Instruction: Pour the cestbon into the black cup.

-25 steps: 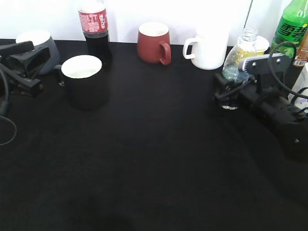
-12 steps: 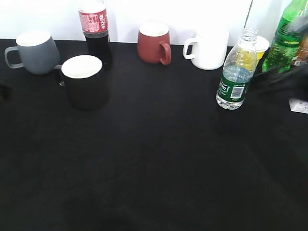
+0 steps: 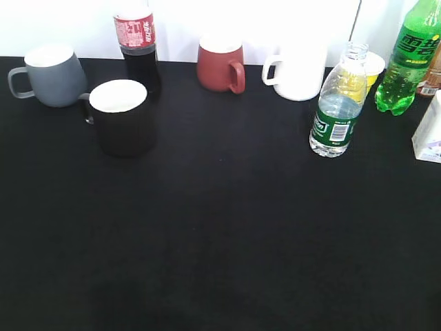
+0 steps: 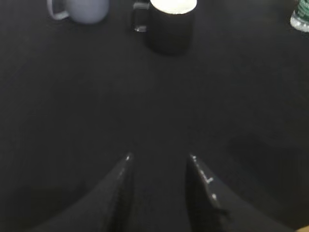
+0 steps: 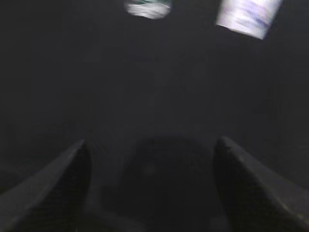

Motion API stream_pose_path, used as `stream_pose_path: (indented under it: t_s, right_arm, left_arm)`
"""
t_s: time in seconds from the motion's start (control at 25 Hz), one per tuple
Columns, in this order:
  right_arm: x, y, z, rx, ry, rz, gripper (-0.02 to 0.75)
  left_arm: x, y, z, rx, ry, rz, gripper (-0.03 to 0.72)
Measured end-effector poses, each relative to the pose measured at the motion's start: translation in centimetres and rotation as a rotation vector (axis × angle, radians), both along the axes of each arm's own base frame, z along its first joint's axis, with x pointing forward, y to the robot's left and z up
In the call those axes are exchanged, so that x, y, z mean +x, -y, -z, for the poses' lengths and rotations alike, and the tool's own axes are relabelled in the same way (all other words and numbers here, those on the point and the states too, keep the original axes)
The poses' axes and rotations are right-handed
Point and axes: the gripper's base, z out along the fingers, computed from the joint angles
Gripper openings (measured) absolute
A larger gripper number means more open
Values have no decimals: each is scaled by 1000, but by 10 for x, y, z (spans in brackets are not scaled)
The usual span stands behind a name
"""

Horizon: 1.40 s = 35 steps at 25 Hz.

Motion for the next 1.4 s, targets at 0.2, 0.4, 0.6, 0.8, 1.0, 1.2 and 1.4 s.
stream_pose_path:
  t_s: [0.2, 0.4, 0.6, 0.8, 1.0, 1.2, 1.4]
  right_arm:
    - [2, 6, -1, -14, 17, 70, 479]
    - [2, 6, -1, -12, 18, 70, 421]
    - [-7, 9, 0, 4, 69, 237, 413]
    - [-19, 10, 0, 9, 135, 438, 410]
    - [-19, 9, 0, 16, 137, 437, 409]
    - [-19, 9, 0, 18, 136, 435, 408]
    - [-19, 9, 0, 19, 136, 435, 408]
  left_arm:
    - [2, 1, 6, -25, 72, 7, 279]
    - [2, 1, 6, -24, 73, 7, 279]
    - [1, 1, 6, -20, 75, -83, 278]
    - [0, 3, 6, -14, 80, -262, 276]
    - [-2, 4, 6, -8, 81, -423, 244]
    - [-2, 4, 6, -5, 81, -480, 241]
    - [-2, 4, 6, -5, 81, -480, 241]
